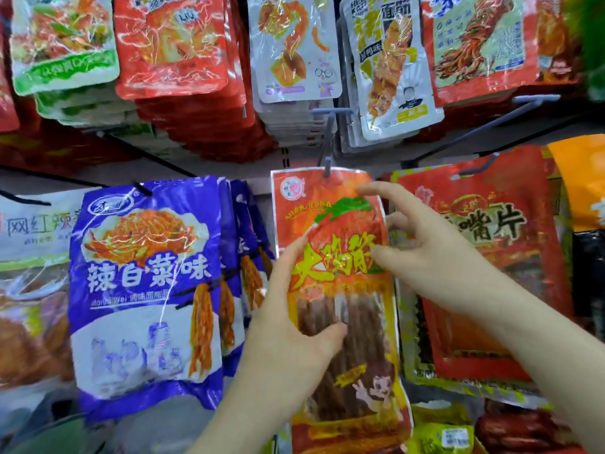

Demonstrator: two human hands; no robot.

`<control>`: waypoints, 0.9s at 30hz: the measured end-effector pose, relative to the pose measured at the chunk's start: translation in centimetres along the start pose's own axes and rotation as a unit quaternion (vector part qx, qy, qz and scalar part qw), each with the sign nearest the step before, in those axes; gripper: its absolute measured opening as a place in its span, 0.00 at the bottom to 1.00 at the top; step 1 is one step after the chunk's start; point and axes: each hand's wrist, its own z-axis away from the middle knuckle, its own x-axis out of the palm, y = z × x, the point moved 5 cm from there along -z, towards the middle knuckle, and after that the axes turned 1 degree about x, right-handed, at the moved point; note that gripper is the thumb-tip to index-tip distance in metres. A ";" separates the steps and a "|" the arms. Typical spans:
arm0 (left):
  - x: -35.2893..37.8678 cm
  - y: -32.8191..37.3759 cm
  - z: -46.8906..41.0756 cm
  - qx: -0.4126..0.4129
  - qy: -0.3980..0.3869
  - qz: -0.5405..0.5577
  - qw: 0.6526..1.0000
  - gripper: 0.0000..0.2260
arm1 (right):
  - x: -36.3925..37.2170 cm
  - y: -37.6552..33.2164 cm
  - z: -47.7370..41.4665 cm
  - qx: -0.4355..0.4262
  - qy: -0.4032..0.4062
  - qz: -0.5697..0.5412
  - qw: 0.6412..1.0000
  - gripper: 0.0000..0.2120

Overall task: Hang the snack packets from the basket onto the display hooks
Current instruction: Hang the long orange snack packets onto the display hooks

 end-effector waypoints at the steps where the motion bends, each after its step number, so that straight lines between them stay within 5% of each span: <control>1: 0.1 0.0 0.4 -0.001 -0.005 -0.023 1.000 0.43 | 0.1 0.2 0.6 0.002 -0.012 0.024 1.000 0.35; 7: 0.1 0.0 0.0 -0.054 -0.040 -0.070 0.995 0.47 | 1.2 0.9 1.2 -0.028 -0.010 0.150 0.988 0.40; 16: -0.4 0.8 -1.7 -0.062 -0.053 -0.032 0.996 0.49 | -0.2 -1.0 -4.5 -0.062 0.107 0.047 0.991 0.26; 20: -0.3 0.5 -1.5 -0.049 -0.047 -0.022 0.997 0.47 | 0.3 -0.2 -5.6 -0.012 0.094 -0.101 0.990 0.23; 24: -0.8 -0.2 -0.6 -0.043 -0.049 0.000 0.998 0.46 | 1.0 0.4 -5.7 0.067 0.064 -0.351 0.932 0.08; 27: -1.0 -0.3 0.0 -0.023 -0.047 0.007 0.999 0.46 | 0.6 0.5 -6.2 0.070 0.104 -0.328 0.936 0.06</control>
